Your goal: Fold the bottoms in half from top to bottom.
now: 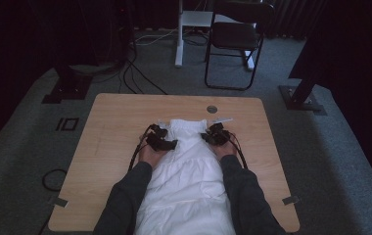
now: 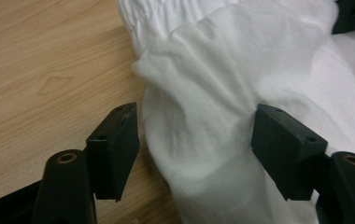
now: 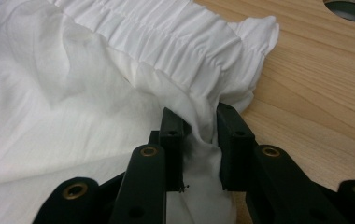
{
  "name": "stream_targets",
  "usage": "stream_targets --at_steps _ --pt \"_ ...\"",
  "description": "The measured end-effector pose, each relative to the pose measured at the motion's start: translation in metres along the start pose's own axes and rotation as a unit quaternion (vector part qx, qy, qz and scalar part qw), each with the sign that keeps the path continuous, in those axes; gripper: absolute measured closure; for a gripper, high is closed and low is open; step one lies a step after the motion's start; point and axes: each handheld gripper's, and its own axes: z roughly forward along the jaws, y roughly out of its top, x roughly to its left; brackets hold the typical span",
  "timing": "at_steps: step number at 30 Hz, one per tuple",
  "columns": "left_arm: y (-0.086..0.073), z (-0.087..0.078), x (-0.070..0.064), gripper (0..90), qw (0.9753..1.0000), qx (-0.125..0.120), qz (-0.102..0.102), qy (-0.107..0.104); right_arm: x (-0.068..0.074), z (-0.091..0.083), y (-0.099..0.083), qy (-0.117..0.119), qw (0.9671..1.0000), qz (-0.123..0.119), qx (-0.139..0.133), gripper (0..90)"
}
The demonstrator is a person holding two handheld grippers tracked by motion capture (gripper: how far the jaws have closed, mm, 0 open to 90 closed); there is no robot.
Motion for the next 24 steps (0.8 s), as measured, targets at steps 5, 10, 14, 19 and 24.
stream_targets --at_steps 5,10,14,19,24 --pt "0.0 -0.001 0.006 26.2 0.9996 -0.011 -0.015 0.02 0.0 0.0 0.0 0.0 1.0 0.0 0.001 74.4" --pt "-0.002 0.005 0.009 23.6 0.9996 -0.002 -0.022 0.018 0.0 0.0 -0.001 0.001 1.0 0.001 -0.002 74.4" --pt "-0.002 0.007 0.013 19.2 0.9992 -0.005 -0.035 0.017 0.0 0.0 -0.001 0.0 1.0 0.002 -0.002 74.3" --pt "0.007 0.008 0.015 19.0 0.9987 -0.008 -0.051 0.003 0.001 0.0 -0.001 -0.003 1.0 0.003 -0.003 74.3" --pt "0.013 0.014 0.01 19.0 0.9996 -0.001 -0.03 0.0 0.001 -0.001 -0.002 -0.002 1.0 0.003 -0.003 74.3"
